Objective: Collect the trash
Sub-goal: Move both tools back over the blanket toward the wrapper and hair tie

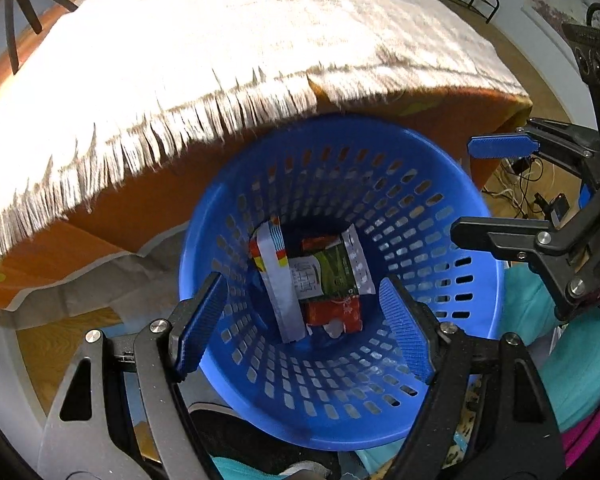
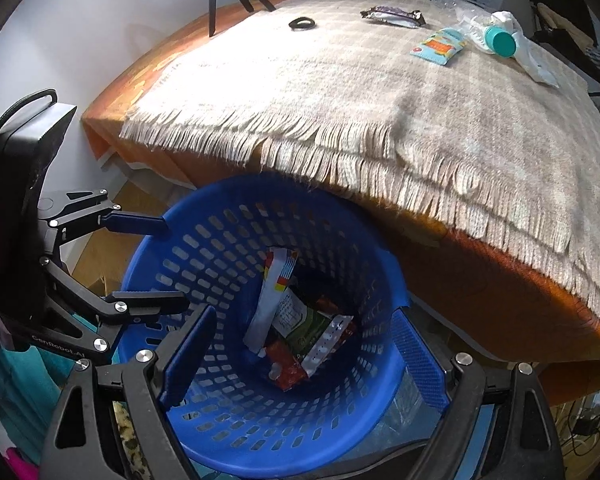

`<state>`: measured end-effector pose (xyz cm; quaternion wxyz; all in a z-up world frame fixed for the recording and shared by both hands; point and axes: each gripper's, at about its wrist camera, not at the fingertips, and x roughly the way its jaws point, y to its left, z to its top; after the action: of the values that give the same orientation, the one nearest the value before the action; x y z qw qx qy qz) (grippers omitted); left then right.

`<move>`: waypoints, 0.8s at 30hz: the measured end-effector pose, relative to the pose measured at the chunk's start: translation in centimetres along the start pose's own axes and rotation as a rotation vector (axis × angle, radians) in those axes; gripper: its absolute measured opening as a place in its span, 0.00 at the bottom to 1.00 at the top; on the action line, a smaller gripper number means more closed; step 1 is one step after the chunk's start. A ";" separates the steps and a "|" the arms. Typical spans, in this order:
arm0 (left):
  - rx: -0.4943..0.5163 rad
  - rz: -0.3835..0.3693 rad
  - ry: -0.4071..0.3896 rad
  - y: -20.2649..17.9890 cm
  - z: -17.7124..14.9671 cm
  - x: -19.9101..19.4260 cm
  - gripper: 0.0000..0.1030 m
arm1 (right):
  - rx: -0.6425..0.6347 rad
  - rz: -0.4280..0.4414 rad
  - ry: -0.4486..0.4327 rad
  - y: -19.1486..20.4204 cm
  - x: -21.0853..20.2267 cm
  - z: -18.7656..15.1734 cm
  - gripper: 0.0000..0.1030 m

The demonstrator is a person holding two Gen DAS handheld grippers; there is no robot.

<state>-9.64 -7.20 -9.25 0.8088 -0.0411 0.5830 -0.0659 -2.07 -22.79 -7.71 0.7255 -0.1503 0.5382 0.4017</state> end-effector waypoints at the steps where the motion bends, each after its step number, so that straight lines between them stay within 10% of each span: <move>1: -0.002 0.003 -0.008 0.1 0.2 -0.2 0.78 | 0.003 -0.003 -0.007 -0.1 -0.2 0.1 0.88; 24: -0.075 0.064 -0.205 3.5 9.4 -5.7 0.78 | 0.118 -0.022 -0.199 -4.8 -5.8 6.9 0.92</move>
<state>-2.27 -2.91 -1.40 0.8638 -0.0592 0.5002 -0.0138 5.45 -23.81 -0.88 0.7873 -0.0726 0.4846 0.3743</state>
